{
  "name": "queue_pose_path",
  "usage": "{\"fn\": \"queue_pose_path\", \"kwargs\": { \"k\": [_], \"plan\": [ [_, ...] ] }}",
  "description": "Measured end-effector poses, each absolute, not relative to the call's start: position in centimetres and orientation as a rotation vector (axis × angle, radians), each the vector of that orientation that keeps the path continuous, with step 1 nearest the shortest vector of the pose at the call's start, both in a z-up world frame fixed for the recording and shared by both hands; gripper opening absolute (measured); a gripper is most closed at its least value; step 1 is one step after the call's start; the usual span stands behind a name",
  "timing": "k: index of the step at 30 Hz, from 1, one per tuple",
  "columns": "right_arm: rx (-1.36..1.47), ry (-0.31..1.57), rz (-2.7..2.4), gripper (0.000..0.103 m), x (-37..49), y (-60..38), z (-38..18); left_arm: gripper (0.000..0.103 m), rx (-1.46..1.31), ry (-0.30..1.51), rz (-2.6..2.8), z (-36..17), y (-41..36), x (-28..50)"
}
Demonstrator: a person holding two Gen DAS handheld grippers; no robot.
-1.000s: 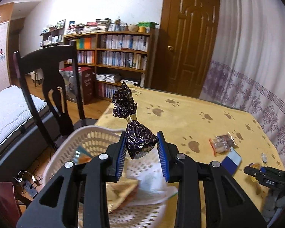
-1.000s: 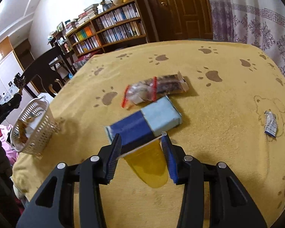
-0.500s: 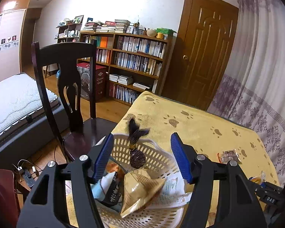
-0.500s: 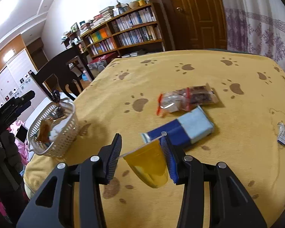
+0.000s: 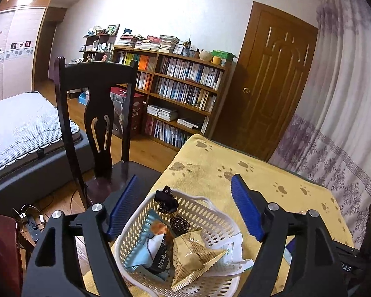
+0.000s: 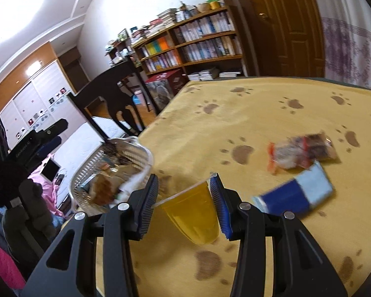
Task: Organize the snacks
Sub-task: 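Lower the yellow jelly cup into the basket and open the right gripper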
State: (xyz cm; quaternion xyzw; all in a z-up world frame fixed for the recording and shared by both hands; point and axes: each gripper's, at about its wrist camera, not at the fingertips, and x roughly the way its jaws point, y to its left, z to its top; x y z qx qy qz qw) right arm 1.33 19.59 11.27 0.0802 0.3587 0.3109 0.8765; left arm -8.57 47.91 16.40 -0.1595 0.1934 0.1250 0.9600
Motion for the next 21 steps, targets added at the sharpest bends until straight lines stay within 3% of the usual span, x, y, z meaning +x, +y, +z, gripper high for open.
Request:
{"fn": "queue_pose_path", "kwargs": {
  "k": [21],
  "plan": [
    [0.246,0.903,0.787,0.044,5.7,32.4,12.0,0.081,-0.339,0.338,0.242,18.0,48.3,-10.0]
  ]
}}
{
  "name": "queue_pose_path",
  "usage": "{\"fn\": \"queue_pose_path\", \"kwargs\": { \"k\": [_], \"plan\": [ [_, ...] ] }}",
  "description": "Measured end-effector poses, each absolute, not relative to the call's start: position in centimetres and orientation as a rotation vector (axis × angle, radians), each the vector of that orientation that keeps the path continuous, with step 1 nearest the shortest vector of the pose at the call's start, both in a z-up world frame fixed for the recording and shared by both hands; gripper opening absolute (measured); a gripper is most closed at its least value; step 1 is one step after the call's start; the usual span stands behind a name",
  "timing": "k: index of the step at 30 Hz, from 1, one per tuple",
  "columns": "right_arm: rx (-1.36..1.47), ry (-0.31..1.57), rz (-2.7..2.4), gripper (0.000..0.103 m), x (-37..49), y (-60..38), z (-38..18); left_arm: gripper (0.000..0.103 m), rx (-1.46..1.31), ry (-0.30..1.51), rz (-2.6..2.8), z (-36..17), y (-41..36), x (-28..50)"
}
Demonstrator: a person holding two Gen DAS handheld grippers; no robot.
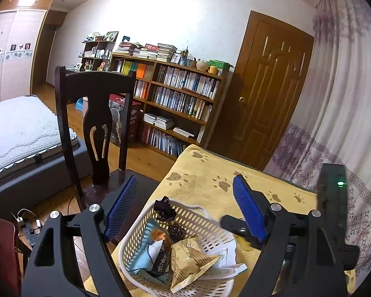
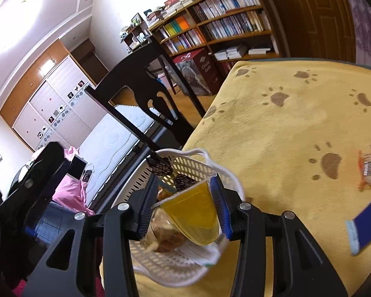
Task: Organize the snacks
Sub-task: 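Lower the yellow jelly cup into the basket and open the right gripper, then move the right gripper to the small silver wrapped snack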
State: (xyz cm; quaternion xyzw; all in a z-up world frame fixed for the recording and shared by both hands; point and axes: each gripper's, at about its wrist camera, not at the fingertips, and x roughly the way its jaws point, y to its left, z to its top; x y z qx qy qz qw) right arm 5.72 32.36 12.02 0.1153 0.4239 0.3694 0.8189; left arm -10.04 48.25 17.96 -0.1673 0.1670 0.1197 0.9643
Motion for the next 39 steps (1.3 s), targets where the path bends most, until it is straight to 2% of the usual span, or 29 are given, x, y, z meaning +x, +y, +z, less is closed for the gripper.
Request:
{"fn": "queue_pose_path", "kwargs": {
  "k": [3,4,6,29,31,33,39],
  "plan": [
    [0.240,0.899,0.780,0.046,6.0,33.5,11.8,0.081,-0.352,0.331,0.241,18.1,48.6,-10.2],
    [0.248,0.897,0.774,0.052,6.0,33.7,11.8,0.081,-0.355,0.330,0.240,18.1,48.6,-10.2],
    [0.266,0.896,0.768,0.057,6.2,33.8,11.8,0.081,-0.361,0.327,0.241,18.0,48.8,-10.3],
    [0.197,0.867,0.714,0.057,3.9,31.8,10.6,0.082,-0.342,0.332,0.210,18.0,48.1,-10.0],
    [0.202,0.867,0.704,0.057,3.8,31.4,10.5,0.083,-0.341,0.332,0.205,18.0,48.0,-9.9],
    [0.203,0.867,0.696,0.057,3.8,31.0,10.3,0.089,-0.337,0.327,0.202,18.0,47.8,-9.9],
    [0.199,0.866,0.670,0.057,3.6,29.8,9.7,0.090,-0.333,0.331,0.193,18.1,47.3,-9.8]
  ]
}}
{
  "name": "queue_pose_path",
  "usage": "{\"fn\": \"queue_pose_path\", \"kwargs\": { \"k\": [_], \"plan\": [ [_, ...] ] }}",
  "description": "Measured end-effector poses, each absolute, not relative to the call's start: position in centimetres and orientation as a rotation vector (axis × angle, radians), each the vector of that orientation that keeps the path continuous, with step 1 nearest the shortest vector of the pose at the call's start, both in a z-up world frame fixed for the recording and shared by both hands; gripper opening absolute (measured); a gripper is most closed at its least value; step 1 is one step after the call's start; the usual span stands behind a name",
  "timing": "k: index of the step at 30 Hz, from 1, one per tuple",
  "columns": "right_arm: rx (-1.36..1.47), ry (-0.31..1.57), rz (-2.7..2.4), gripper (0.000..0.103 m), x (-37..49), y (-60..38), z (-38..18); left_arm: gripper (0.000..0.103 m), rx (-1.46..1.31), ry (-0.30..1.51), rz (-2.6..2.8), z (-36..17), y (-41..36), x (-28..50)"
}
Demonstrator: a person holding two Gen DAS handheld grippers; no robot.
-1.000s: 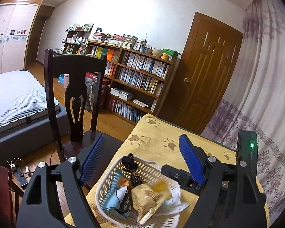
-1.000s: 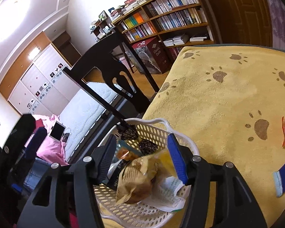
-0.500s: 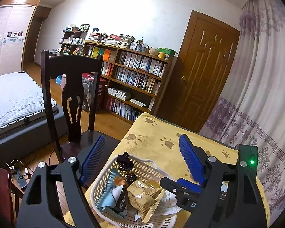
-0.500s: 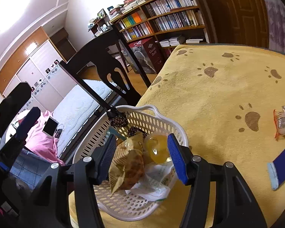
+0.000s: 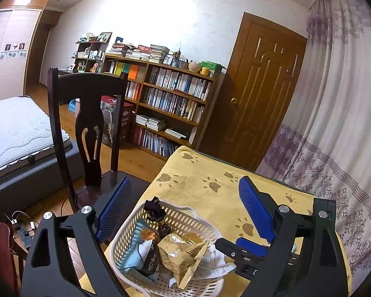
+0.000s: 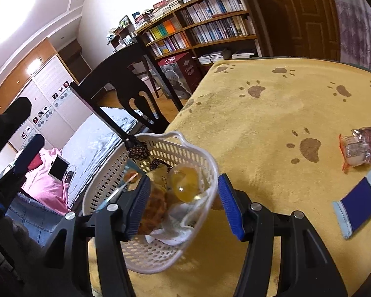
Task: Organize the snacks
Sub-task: 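Move the right gripper to the small silver wrapped snack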
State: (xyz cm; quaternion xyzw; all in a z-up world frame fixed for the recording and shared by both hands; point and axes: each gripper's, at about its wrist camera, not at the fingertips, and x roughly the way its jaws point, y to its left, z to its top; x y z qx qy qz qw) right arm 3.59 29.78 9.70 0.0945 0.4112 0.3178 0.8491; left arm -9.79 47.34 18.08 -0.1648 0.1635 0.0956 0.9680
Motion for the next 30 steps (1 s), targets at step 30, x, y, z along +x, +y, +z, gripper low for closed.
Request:
{"fn": "queue_pose_path", "kwargs": {
  "k": [30],
  "plan": [
    [0.260,0.884,0.345,0.057,3.7,14.0,5.5,0.097,-0.259,0.385,0.151,17.1,44.0,-8.3]
  ]
}}
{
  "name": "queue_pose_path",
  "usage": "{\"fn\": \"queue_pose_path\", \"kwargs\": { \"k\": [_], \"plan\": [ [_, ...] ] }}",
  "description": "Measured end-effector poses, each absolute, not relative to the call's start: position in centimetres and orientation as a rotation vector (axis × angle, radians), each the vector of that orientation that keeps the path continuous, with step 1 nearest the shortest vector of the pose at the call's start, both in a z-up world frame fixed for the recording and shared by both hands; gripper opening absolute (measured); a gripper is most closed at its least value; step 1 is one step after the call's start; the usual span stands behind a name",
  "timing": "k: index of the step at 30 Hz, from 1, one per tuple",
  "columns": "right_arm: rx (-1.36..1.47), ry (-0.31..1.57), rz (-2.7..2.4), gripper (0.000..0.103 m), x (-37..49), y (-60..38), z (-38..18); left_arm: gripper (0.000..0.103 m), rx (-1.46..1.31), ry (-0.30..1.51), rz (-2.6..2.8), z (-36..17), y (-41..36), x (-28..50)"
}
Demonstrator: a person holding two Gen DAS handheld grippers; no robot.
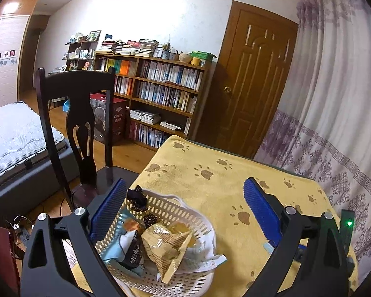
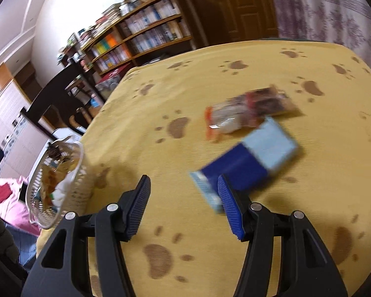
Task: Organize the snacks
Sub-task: 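Move the right gripper to the small silver wrapped snack, then close the right gripper on the silver wrapped snack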
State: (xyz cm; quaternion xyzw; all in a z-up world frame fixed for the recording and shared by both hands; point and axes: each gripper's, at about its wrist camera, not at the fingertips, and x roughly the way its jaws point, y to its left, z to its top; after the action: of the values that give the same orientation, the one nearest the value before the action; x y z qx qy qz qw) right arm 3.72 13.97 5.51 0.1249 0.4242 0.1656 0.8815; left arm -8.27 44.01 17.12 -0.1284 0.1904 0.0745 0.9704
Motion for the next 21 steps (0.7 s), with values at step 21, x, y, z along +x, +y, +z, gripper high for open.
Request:
{"fn": "queue_pose_path", "kwargs": {
  "k": [21],
  "plan": [
    [0.398,0.825,-0.028,0.064,4.2,-5.4,5.6,0.097,-0.140,0.438,0.089,15.8,39.7,-7.5]
  ]
}}
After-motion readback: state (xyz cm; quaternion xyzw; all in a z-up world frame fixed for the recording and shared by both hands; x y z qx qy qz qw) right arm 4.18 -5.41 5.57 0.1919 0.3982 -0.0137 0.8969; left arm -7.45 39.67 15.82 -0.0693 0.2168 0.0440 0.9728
